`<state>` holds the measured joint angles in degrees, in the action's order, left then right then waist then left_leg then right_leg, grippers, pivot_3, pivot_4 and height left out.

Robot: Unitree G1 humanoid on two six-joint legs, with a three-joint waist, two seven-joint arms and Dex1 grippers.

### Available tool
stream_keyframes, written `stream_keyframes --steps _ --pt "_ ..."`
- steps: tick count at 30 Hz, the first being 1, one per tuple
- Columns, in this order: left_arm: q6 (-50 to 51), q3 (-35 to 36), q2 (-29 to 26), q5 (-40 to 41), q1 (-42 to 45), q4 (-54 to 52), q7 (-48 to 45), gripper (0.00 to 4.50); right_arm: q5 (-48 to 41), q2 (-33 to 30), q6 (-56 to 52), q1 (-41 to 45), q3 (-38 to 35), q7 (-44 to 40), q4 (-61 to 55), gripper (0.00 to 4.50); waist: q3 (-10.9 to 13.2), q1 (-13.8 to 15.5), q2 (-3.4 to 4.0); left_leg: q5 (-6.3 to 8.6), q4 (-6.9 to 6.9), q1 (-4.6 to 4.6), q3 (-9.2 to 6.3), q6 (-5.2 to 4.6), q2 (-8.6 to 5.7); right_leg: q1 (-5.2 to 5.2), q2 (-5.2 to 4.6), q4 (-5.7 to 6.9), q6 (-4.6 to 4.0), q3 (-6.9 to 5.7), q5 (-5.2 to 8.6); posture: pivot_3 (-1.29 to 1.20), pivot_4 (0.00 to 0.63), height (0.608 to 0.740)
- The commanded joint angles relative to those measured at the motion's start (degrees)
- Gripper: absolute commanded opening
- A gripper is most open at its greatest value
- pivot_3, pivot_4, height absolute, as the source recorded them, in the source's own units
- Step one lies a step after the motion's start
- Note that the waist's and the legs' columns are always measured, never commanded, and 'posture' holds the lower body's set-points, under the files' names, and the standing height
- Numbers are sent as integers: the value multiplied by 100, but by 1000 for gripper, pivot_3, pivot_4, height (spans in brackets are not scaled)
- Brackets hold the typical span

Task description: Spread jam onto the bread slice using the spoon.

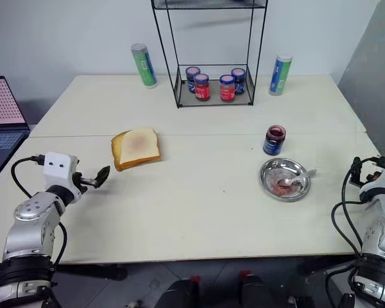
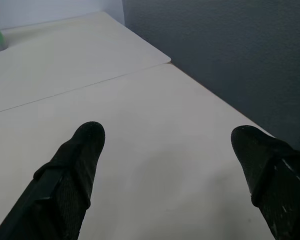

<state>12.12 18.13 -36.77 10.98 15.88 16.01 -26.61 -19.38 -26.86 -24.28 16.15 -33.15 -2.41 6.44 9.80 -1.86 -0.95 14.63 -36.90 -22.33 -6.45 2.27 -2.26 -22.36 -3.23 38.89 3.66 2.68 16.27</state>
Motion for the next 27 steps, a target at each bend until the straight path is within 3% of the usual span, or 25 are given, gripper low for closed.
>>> stream_keyframes --steps 1,6,10,18,24,27 --pt "-48 38 -120 60 128 -244 -101 4500 -76 -83 51 -34 -133 20 -390 4420 0 0 0 0 0 0 0 0 0 0 0 0 0 0 0 0 150 740" --pt "-186 -469 -339 -72 221 -464 -850 4500 -181 -245 -148 -36 294 -435 -1107 4420 1 -1 1 0 0 0 0 0 0 0 0 0 0 0 0 0 150 740" --pt "-270 -1016 -470 -133 654 -242 -1576 4500 -985 -292 -855 230 818 -1168 -2024 4420 1 -4 2 0 1 0 -2 0 1 0 7 0 0 -3 0 0 150 740" --pt "-1744 -2303 -124 -1363 2674 2747 -1891 4500 -2677 -782 -2738 785 2549 -2785 -3447 4420 4 2 3 0 -1 -9 -18 -1 -11 3 12 -13 0 -22 0 0 150 740" --pt "-2127 -2454 65 -1649 3295 3949 -1770 4500 -2967 -705 -3093 944 2961 -2917 -3602 4420 5 2 0 0 -8 -38 -37 -2 -16 -12 7 -23 0 -33 0 0 150 740" --pt "-1648 -1841 290 -896 3447 3899 -2042 4036 -2853 -611 -2985 888 2995 -2808 -3549 4500 5 6 0 -1 -10 -38 -62 -2 -16 -20 7 -4 0 -33 0 0 150 740"
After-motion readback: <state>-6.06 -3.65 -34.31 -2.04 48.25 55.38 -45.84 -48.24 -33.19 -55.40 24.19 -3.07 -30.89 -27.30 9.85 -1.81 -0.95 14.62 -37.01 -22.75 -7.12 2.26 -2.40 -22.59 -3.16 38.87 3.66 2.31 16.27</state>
